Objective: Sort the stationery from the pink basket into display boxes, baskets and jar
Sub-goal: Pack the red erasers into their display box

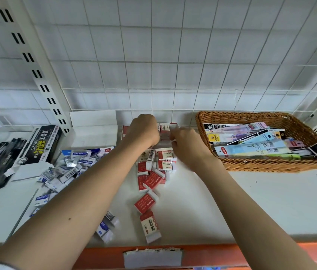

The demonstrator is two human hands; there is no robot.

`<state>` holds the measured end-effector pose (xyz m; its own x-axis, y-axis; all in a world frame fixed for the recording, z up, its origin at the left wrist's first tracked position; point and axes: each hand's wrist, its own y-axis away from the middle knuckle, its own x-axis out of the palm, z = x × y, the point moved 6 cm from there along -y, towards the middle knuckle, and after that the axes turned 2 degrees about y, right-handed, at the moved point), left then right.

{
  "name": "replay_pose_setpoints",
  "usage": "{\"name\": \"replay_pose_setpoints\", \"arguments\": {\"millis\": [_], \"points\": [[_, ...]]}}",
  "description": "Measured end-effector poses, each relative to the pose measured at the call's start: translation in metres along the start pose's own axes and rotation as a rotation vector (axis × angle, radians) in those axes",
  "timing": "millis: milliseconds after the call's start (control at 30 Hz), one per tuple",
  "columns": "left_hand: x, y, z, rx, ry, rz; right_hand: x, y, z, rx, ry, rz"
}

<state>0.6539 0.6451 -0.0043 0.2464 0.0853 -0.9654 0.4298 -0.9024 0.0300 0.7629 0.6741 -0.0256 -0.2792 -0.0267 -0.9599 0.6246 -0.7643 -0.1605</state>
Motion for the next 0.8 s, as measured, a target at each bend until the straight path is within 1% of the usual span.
{"name": "replay_pose_setpoints", "arguments": {"millis": [100,167,367,500,600,667,800], "points": [[-0.002,-0.005,-0.005,-0.032,-0.012,0.081,-0.001,0.001,0.0,-0.013,-0.002,0.001],[-0.003,-0.006,-0.007,-0.046,-0.02,0.094,-0.002,0.002,0.0,-0.02,-0.004,-0.004],[0.001,-0.006,-0.006,-0.013,-0.035,0.05,-0.001,0.002,-0.002,-0.011,-0.029,-0.009],[-0.002,-0.007,0.006,-0.046,0.045,0.002,0.0,0.002,-0.002,-0.01,-0.007,-0.015],[-0.009,-0.005,0.013,-0.044,0.101,0.002,-0.001,0.002,-0.002,-0.009,0.001,-0.001],[-0.016,-0.003,0.019,-0.026,0.143,-0.003,0.0,0.001,-0.002,-0.006,0.021,0.022],[-0.024,0.005,0.034,-0.021,0.186,-0.026,0.009,-0.007,0.0,-0.022,0.064,0.122]]}}
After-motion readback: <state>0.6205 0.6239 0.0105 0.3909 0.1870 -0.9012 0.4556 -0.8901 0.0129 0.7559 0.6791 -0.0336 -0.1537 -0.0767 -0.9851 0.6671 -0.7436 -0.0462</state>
